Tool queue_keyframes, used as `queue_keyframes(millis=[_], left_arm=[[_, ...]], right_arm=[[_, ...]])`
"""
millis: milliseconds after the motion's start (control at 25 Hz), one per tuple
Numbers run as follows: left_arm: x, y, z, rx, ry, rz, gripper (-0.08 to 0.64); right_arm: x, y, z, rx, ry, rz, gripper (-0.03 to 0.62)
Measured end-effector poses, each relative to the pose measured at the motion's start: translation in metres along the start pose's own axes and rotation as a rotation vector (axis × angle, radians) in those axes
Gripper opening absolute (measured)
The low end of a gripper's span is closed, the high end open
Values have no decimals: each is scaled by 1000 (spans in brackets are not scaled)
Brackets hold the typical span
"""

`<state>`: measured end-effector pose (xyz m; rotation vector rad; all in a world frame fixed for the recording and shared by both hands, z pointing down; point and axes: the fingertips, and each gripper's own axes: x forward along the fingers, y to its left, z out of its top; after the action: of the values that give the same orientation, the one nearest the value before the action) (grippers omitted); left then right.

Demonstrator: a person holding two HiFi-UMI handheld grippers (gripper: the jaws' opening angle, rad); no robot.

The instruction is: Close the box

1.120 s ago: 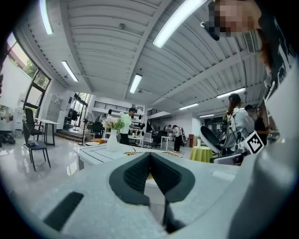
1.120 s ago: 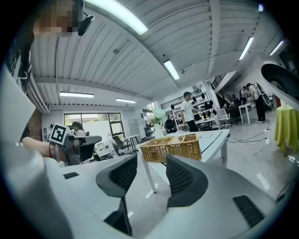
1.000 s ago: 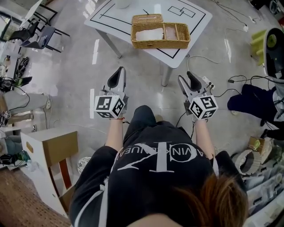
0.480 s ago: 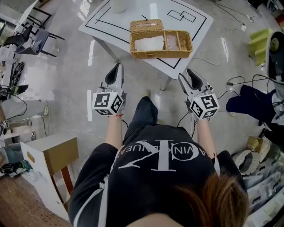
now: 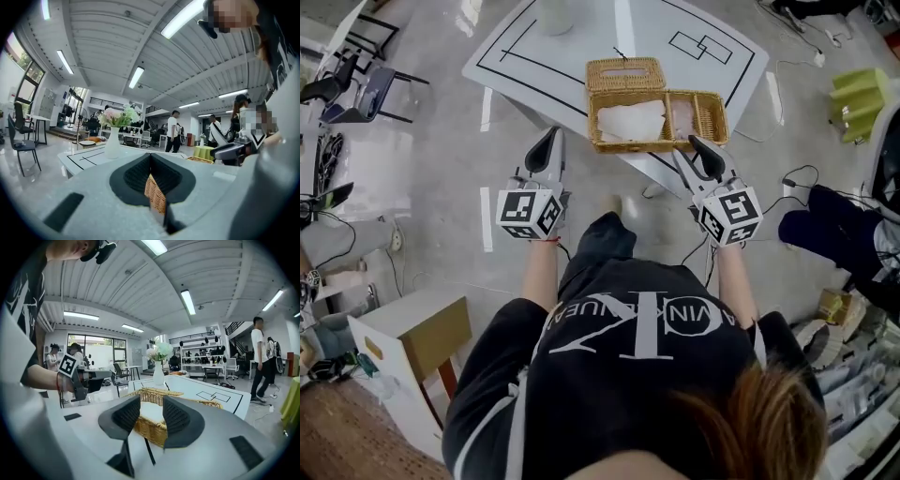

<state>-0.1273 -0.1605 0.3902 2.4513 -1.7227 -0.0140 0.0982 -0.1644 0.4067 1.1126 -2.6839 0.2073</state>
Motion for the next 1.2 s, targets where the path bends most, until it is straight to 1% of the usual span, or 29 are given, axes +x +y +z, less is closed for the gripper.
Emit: queue_keyframes(millis=[240,360,560,760,960,1080,1200], left_arm=[[35,32,-1,-7,17,-20,11],[50,47,-2,-5,25,-32,11],[75,78,0,-11,30,-45,11],[96,97,-3,-11,40,-68,11],[108,99,-17,-28,78,-83,11],[116,101,-18,-15,84,-84,11],[121,102,-21,-19,95,-78,11]], right_arm=[[51,-7,10,-126,83,-15,138],[75,-11,16,-137,100,-15,137],[112,-23,27,-146,136,-42,129],[142,-36,38,-155,163,-48,127],[167,-49,39,-164,226,-28,124],[187,-57,36,-191,269,-17,121],[206,-60,30,-219,320,8,118]])
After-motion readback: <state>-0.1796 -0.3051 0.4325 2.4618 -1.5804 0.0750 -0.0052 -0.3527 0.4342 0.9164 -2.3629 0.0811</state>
